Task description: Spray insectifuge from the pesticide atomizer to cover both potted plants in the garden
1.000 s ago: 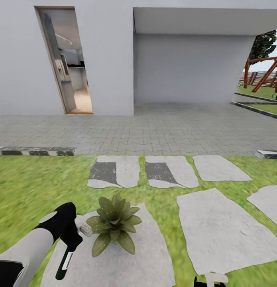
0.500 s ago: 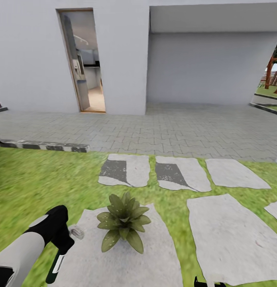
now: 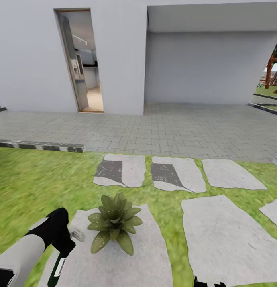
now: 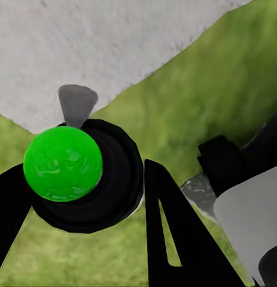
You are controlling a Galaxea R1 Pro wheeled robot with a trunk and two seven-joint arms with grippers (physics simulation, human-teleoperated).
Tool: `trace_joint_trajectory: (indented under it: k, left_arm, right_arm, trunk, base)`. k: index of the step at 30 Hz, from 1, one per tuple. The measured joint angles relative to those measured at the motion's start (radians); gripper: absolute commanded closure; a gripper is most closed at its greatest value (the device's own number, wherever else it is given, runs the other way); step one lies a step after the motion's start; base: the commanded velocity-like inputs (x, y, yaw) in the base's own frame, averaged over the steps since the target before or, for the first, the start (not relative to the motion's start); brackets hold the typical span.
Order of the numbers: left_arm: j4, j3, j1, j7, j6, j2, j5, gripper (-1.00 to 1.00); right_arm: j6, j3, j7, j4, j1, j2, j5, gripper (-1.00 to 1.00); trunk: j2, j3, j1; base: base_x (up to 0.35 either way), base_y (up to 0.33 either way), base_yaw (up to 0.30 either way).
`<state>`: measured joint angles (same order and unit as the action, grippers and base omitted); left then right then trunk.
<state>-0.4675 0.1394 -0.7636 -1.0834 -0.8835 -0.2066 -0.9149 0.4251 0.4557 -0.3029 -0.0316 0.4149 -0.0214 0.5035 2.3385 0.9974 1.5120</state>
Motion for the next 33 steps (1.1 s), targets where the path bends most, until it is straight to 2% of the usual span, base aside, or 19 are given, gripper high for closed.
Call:
trace_joint_trajectory:
  k: [2,4,6,7,8,10,13,18,22,28,33]
  left_arm:
    - [0.003,-0.001,0.007,0.03,0.014,0.0,0.019,1.0]
    - [0.004,-0.001,0.024,0.042,0.04,-0.001,0.07,1.0]
    - [0.004,0.0,0.032,0.051,0.052,-0.001,0.088,1.0]
    - [0.005,0.0,0.038,0.07,0.058,-0.002,0.094,1.0]
    - [0.006,0.0,0.046,0.121,0.062,-0.001,0.101,1.0]
    - [0.001,-0.002,0.049,0.157,0.06,0.002,0.145,1.0]
    - [-0.007,-0.002,0.05,0.179,0.061,0.002,0.206,1.0]
    - [0.006,0.0,0.052,0.224,0.061,0.003,0.251,1.0]
    - [0.007,0.0,0.052,0.229,0.061,0.004,0.269,1.0]
    - [-0.007,-0.003,0.052,0.235,0.06,0.017,0.272,1.0]
    - [-0.032,-0.077,0.052,0.234,0.06,0.019,0.271,1.0]
  right_arm:
    - [0.0,0.0,0.0,0.0,0.0,0.0,0.0,-1.0]
    - [0.0,0.0,0.0,0.0,0.0,0.0,0.0,-1.0]
    - [0.0,0.0,0.0,0.0,0.0,0.0,0.0,-1.0]
    - [0.0,0.0,0.0,0.0,0.0,0.0,0.0,-1.0]
    - [0.0,0.0,0.0,0.0,0.0,0.0,0.0,-1.0]
    - [0.0,0.0,0.001,0.0,0.0,0.0,0.0,-1.0]
    - [0.0,0.0,0.001,0.0,0.0,0.0,0.001,-1.0]
    - [0.0,0.0,0.002,0.001,0.0,-0.001,0.001,-1.0]
    - [0.0,0.0,0.002,0.0,0.0,0.0,0.0,-1.0]
    - [0.0,-0.001,0.001,0.0,0.0,0.002,0.0,-1.0]
    - [0.0,-0.001,0.002,0.001,0.0,0.002,0.001,-1.0]
  trunk:
    - [0.0,0.0,0.0]
    - [0.0,0.0,0.0]
    - [0.0,0.0,0.0]
    - [0.0,0.0,0.0]
    - [0.0,0.0,0.0]
    - [0.0,0.0,0.0]
    - [0.0,0.0,0.0]
    - [0.0,0.0,0.0]
    - [0.0,0.0,0.0]
    - [0.0,0.0,0.0]
    - [0.0,0.0,0.0]
  base:
    - [0.0,-0.27,0.071]
    - [0.008,-0.27,0.196]
    - [0.062,-0.27,0.241]
    - [0.101,-0.267,0.268]
    - [0.062,-0.267,0.216]
    - [0.026,-0.269,0.091]
    - [0.008,-0.27,0.027]
    - [-0.025,-0.271,0.003]
    - [-0.175,-0.23,0.0]
    - [-0.263,-0.175,0.141]
    - [-0.272,-0.18,0.271]
